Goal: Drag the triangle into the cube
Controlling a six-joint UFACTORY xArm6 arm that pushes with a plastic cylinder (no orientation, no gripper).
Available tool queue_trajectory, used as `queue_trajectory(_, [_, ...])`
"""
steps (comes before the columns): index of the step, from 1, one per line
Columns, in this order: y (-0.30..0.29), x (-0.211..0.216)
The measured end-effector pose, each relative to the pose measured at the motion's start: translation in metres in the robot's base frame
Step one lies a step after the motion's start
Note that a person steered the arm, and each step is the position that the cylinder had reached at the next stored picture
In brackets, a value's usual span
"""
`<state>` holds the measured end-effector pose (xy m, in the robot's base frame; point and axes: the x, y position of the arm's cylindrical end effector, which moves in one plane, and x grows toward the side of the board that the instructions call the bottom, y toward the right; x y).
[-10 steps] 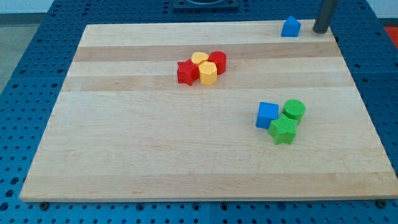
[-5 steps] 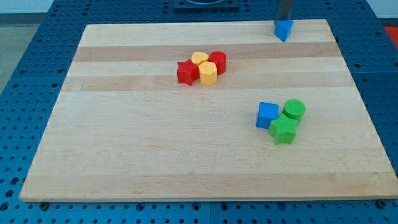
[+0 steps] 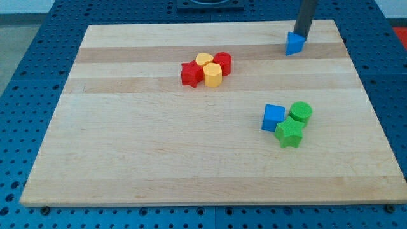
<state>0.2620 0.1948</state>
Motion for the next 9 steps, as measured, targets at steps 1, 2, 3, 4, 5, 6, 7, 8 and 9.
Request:
queue_trajectory(1, [-0.015,0.003])
queue_trajectory(2, [-0.031,0.003])
queue_trajectory(3, [-0.032,0.021])
queue_trajectory(4, [-0.032,0.047])
queue_trajectory(5, [-0.042,0.060])
queue_trajectory(6, [-0.057,0.060])
queue_trajectory(7, [-0.069,0.068])
queue_trajectory(8, [-0.069,0.088])
queue_trajectory(9, [-0.070,0.109])
